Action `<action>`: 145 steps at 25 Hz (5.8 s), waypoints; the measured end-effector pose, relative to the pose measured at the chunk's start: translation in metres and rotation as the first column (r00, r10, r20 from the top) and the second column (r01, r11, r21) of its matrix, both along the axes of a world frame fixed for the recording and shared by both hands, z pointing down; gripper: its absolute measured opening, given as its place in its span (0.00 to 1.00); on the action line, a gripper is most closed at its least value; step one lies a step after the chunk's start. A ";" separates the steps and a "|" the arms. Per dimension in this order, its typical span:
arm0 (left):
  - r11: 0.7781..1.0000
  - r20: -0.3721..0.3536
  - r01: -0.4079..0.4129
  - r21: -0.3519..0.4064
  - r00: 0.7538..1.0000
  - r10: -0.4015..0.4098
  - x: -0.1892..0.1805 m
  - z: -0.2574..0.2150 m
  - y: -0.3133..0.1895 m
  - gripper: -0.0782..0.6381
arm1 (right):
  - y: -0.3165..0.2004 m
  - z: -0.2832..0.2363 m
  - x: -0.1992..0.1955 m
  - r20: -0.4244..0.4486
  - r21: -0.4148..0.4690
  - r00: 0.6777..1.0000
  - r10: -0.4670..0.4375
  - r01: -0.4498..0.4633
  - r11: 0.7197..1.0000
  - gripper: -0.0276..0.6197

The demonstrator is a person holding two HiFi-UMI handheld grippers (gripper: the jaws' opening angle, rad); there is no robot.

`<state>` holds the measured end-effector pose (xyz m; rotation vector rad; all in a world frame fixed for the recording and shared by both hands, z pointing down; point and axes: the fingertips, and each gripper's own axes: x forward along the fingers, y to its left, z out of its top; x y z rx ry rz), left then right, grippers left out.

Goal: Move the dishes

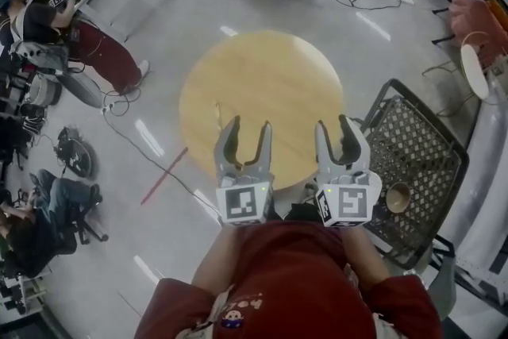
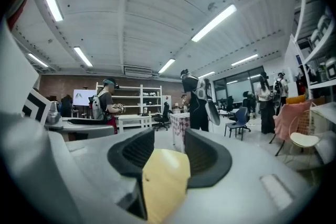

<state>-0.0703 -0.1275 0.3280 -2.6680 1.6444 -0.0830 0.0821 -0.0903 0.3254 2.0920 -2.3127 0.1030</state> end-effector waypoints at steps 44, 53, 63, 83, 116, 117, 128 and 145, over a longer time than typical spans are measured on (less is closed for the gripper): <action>0.968 -0.052 0.239 -0.077 0.969 -0.243 -0.292 0.062 -0.052 0.12 | -0.088 0.218 -0.311 0.001 -0.571 0.963 -0.268 0.221 0.791 0.31; 0.968 -0.018 0.233 -0.096 0.972 -0.236 -0.294 0.084 -0.056 0.12 | -0.087 0.266 -0.313 0.002 -0.673 0.966 -0.258 0.192 0.714 0.31; 0.975 0.004 0.212 -0.071 0.977 -0.212 -0.295 0.094 -0.057 0.12 | -0.086 0.287 -0.320 -0.015 -0.715 0.977 -0.211 0.137 0.686 0.31; 0.979 -0.033 0.195 -0.063 0.980 -0.197 -0.292 0.093 -0.055 0.12 | -0.082 0.289 -0.335 0.011 -0.751 0.959 -0.282 0.194 0.631 0.11; 0.994 -0.036 -0.060 0.095 0.997 0.064 -0.154 0.013 -0.043 0.12 | -0.058 0.186 -0.198 0.025 -0.583 1.000 0.007 0.009 0.812 0.09; 0.992 -0.039 -0.077 0.103 0.996 0.082 -0.143 0.009 -0.041 0.12 | -0.055 0.182 -0.188 0.026 -0.578 0.999 0.028 -0.007 0.816 0.09; 0.949 -0.040 -0.282 0.144 0.956 0.290 -0.035 -0.013 -0.009 0.12 | -0.011 0.159 -0.086 0.044 -0.533 0.968 0.245 -0.185 0.826 0.07; 0.778 -0.049 -0.605 0.170 0.783 0.620 0.125 -0.030 0.080 0.12 | 0.117 0.137 0.065 0.044 -0.494 0.797 0.602 -0.507 0.706 0.07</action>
